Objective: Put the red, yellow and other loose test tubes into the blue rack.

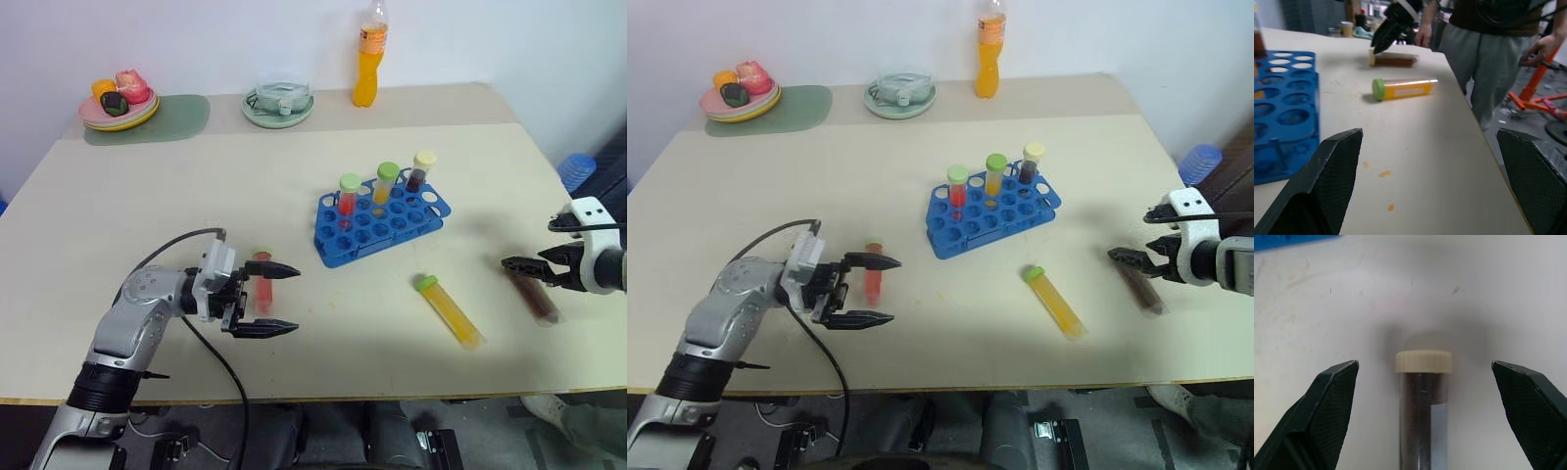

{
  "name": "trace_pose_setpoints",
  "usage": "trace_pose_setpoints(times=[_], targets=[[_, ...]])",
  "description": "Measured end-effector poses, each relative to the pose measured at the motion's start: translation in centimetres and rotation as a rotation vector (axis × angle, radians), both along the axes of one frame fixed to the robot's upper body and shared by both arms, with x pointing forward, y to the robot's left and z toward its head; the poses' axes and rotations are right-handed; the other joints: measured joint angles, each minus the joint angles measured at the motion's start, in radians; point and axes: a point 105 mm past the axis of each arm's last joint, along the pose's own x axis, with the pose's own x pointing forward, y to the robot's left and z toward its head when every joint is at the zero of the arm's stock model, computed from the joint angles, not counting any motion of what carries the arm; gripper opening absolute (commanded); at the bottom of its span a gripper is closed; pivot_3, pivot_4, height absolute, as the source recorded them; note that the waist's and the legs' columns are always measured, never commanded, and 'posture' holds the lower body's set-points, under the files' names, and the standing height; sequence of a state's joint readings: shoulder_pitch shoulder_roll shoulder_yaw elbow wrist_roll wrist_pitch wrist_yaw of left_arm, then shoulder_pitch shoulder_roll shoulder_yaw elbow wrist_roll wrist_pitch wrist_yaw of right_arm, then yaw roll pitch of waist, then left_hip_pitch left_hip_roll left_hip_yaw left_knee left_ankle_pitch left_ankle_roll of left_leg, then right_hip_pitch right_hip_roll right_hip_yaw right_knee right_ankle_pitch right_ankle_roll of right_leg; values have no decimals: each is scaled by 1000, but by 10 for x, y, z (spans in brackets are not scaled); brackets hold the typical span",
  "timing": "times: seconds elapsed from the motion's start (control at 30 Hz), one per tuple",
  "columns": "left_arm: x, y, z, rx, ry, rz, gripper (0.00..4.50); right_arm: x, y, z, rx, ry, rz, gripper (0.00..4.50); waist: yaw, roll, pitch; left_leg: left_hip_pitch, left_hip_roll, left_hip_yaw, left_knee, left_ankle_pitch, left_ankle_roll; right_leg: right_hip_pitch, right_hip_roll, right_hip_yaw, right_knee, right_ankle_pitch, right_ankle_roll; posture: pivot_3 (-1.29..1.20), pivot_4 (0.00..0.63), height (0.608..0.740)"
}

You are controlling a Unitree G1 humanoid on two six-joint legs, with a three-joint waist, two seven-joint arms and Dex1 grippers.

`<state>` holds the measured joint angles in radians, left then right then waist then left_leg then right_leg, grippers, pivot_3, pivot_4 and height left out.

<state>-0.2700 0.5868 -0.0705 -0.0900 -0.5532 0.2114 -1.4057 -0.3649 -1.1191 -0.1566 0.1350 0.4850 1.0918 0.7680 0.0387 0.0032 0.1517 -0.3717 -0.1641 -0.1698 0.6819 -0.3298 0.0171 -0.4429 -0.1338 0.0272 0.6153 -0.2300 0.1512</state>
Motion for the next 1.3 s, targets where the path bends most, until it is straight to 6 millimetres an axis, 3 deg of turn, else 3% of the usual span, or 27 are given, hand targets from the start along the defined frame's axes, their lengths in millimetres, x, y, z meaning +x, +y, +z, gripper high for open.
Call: trace_pose_setpoints(times=[0.67, 1.07, 1.3], targets=[[-1, -13, -7, 23, 10, -15, 4457, -3, -1, -5, -75, 143, 57, 4500, 0, 0, 0, 0, 0, 0, 0, 0, 0, -1, 0, 0, 0, 0, 0, 0, 150, 740], [-2, -17, -4, 25, 10, -2, 4457, -1, -12, -16, -124, 225, 36, 4500, 0, 0, 0, -1, 0, 0, 0, 0, 0, -1, 0, 0, 0, 0, 0, 0, 150, 740], [-3, -19, -2, 26, 10, 9, 4500, 3, -14, -17, -163, 218, 49, 991, -1, 0, 0, -1, 0, 0, 0, 0, 0, -1, 0, 0, 0, 0, 0, 0, 150, 740]])
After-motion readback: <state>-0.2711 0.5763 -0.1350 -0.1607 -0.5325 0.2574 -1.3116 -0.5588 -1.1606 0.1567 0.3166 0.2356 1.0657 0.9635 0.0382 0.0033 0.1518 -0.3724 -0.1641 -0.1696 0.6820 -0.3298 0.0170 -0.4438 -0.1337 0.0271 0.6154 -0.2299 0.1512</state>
